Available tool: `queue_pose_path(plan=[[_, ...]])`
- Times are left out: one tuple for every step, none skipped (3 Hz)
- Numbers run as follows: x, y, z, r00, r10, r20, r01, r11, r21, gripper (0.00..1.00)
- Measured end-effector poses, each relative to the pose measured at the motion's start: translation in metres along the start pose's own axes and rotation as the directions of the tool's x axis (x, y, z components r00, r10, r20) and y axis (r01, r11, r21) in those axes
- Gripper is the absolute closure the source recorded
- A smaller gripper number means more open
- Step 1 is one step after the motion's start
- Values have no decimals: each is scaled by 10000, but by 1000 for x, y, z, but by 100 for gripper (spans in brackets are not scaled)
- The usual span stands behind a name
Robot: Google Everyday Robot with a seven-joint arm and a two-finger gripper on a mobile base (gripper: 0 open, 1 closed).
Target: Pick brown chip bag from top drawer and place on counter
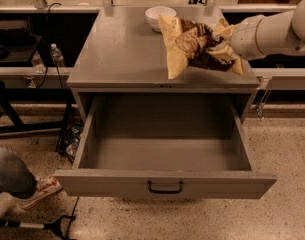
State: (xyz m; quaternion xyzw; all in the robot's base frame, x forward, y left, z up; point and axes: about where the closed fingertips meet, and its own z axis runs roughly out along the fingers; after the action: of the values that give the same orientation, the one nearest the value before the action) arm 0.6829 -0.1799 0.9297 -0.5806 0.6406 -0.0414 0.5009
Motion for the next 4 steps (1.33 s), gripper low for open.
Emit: queue_pose_path(plan=[[11,-26,41,9999,-163,23,162,9993,342,100],[24,-44,81,9997,143,176,-154,9979,629,100],[37,-61,118,9963,764,398,-789,9947,657,79],[43,-69,130,9915,1169,576,-1207,9904,670,56]])
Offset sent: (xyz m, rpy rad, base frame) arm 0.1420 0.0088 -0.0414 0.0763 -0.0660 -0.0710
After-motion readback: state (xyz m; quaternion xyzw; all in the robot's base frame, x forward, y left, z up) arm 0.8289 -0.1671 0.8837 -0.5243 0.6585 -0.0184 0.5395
